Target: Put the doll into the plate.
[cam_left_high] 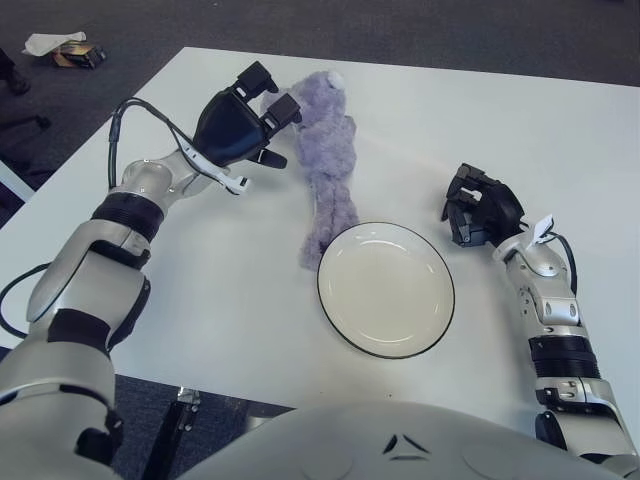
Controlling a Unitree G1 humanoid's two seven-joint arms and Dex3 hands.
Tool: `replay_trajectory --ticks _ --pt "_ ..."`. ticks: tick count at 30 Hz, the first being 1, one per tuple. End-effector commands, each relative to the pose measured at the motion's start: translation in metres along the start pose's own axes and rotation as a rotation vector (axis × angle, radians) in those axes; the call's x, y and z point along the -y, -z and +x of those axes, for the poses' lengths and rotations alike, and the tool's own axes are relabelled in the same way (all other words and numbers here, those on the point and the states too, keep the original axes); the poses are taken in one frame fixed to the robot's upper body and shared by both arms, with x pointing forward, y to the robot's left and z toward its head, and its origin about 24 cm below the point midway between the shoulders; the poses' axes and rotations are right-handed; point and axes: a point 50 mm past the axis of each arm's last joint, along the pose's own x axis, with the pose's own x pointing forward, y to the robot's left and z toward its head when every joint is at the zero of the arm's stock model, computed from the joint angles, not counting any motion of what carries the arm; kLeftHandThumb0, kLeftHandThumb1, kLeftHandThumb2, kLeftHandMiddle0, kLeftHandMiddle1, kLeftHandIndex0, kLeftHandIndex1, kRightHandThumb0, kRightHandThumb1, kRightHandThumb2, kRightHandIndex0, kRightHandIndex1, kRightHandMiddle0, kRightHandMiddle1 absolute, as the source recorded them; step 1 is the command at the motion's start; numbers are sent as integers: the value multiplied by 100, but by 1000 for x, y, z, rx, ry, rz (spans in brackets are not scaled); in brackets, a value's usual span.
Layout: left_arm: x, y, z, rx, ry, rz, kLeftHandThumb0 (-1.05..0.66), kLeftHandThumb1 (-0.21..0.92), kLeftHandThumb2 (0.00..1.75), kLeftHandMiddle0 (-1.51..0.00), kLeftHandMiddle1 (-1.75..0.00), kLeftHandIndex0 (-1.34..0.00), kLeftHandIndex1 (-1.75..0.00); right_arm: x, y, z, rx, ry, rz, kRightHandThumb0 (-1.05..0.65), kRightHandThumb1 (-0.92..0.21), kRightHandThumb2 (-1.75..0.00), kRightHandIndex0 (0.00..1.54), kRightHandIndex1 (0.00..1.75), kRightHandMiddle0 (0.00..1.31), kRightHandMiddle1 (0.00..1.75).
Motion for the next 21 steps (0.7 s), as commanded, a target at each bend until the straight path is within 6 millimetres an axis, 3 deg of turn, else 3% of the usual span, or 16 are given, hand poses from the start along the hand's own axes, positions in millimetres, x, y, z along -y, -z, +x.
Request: replay_trajectory --ticks 1,9,16,21 --pt "-2 4 4 24 -25 39 -55 46 99 0 -93 0 -111 -1 43 -18 -228 3 17 -1 -23 -143 57 175 55 174" --pt "-1 3 6 71 -82 75 -63 41 94 0 -64 0 -93 -1 43 -18 -224 6 30 -1 -23 -142 56 175 55 174" --pt "3 1 7 132 -110 165 -68 44 89 0 -43 0 -83 -1 43 -17 -226 8 31 -1 -23 -143 57 175 55 174" --pt "6 1 8 160 -89 220 -69 49 86 0 -19 0 -57 -1 43 -16 -227 8 32 -1 -22 -143 57 175 56 174"
